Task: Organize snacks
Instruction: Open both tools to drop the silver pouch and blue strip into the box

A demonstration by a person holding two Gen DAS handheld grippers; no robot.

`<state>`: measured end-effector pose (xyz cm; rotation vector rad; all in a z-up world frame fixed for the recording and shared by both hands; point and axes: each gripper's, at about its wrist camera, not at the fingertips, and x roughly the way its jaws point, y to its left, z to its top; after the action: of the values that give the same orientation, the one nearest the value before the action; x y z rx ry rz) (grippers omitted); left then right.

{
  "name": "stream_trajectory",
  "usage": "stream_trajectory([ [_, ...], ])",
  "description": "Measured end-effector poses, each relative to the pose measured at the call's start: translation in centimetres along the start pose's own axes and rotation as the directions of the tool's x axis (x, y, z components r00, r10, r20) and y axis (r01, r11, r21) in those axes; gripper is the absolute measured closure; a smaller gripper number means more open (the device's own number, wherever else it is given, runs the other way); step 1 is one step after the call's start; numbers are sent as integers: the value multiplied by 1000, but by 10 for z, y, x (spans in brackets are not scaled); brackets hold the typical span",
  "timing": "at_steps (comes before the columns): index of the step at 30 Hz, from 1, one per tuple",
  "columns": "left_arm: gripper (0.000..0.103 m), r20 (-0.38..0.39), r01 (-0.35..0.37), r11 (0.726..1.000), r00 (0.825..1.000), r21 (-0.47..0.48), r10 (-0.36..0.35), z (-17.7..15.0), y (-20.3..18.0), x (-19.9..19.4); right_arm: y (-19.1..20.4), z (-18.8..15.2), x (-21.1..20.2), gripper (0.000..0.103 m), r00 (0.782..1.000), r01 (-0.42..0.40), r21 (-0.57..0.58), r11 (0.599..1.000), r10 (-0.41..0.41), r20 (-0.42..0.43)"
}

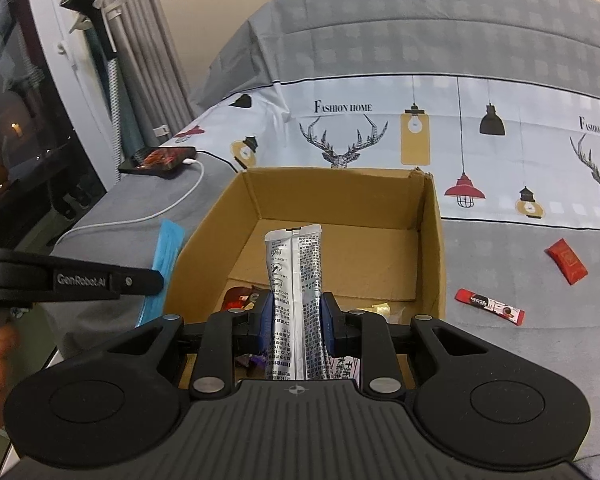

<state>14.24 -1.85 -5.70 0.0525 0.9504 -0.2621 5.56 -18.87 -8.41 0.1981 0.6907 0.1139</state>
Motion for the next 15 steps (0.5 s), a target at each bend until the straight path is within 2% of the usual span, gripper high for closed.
stream_trajectory([
  [15, 103, -80, -28, 998, 996, 48, 32, 13, -7, 63, -27, -1, 60, 76, 997, 29, 55, 998, -25, -69],
])
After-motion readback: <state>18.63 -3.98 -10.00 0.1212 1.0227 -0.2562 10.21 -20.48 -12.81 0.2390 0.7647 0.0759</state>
